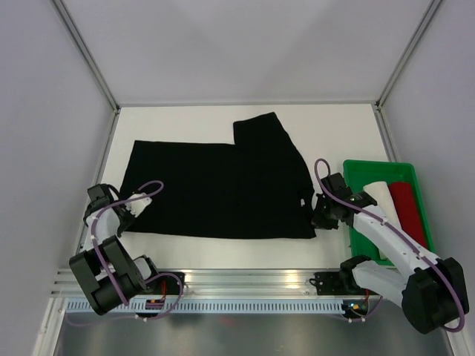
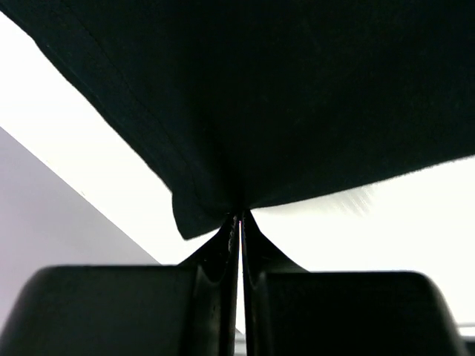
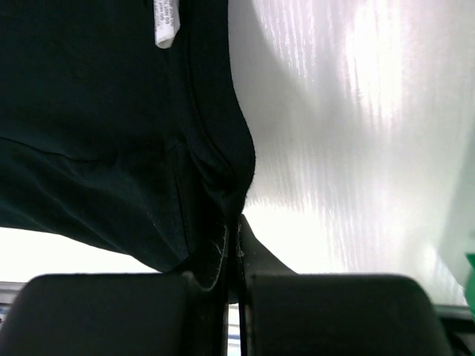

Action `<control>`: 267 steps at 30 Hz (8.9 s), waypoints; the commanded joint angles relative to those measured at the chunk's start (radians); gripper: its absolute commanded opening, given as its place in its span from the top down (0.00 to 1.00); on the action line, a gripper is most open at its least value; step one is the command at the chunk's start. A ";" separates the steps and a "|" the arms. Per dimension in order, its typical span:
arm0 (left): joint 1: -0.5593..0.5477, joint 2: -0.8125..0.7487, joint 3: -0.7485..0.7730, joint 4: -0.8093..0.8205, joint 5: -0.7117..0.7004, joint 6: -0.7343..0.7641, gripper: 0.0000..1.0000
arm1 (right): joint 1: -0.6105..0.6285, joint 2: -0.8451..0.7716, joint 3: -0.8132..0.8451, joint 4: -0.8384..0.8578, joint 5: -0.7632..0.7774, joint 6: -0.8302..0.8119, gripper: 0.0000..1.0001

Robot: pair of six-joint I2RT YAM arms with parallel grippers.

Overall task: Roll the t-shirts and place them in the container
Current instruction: Fold the tshirt

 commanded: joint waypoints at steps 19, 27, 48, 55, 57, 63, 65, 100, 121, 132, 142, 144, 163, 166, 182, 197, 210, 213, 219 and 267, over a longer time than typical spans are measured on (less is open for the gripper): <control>0.022 -0.007 0.418 -0.338 0.198 -0.163 0.36 | 0.003 0.032 0.383 -0.101 0.112 -0.070 0.42; -0.094 0.227 0.612 -0.109 0.302 -0.644 0.37 | -0.007 0.523 0.845 0.128 0.138 -0.237 0.40; -0.242 1.019 1.264 -0.002 0.151 -0.979 0.31 | -0.146 1.598 1.787 0.120 0.138 -0.224 0.39; -0.244 1.133 1.359 -0.052 0.184 -1.034 0.31 | -0.137 1.643 1.776 0.140 0.035 -0.218 0.43; -0.245 1.159 1.374 -0.059 0.193 -1.042 0.32 | -0.133 1.651 1.773 0.143 0.037 -0.222 0.44; -0.253 1.196 1.393 -0.088 0.248 -1.056 0.38 | -0.119 1.658 1.766 0.147 0.005 -0.247 0.62; -0.251 1.200 1.393 -0.092 0.259 -1.056 0.45 | -0.113 1.655 1.763 0.153 -0.017 -0.248 0.75; -0.201 1.058 1.333 -0.095 0.202 -0.978 0.42 | -0.077 1.295 1.473 0.367 -0.207 -0.216 1.00; -0.201 1.157 1.322 -0.145 0.329 -1.028 0.75 | -0.070 1.238 1.388 0.384 -0.198 -0.236 1.00; -0.201 1.053 1.253 -0.088 0.421 -0.959 0.98 | -0.070 1.148 1.309 0.400 -0.221 -0.253 1.00; -0.201 0.849 1.029 0.044 0.455 -0.803 0.98 | -0.071 0.973 1.105 0.439 -0.210 -0.284 1.00; -0.199 0.802 0.986 0.056 0.452 -0.768 0.98 | -0.074 0.938 1.045 0.444 -0.202 -0.290 1.00; -0.080 0.527 0.693 0.079 0.526 -0.545 0.98 | -0.091 0.460 0.488 0.452 -0.092 -0.313 1.00; -0.061 0.510 0.672 0.073 0.547 -0.524 0.98 | -0.097 0.425 0.445 0.444 -0.078 -0.311 1.00; -0.044 0.481 0.675 0.070 0.550 -0.482 0.98 | -0.108 0.321 0.455 0.371 -0.101 -0.294 1.00; -0.006 0.459 0.597 0.067 0.549 -0.416 0.98 | -0.108 0.154 0.246 0.288 -0.080 -0.245 1.00; 0.017 0.412 0.497 0.069 0.561 -0.341 0.98 | -0.109 0.106 0.163 0.263 -0.054 -0.237 1.00; 0.040 0.426 0.528 0.066 0.558 -0.352 0.98 | -0.108 0.098 0.176 0.240 -0.041 -0.248 1.00; 0.045 0.398 0.534 0.067 0.569 -0.341 0.98 | -0.108 0.083 0.202 0.206 -0.031 -0.256 1.00; 0.050 0.341 0.565 -0.175 0.541 -0.232 0.43 | 0.041 0.389 0.526 0.318 -0.034 -0.311 0.59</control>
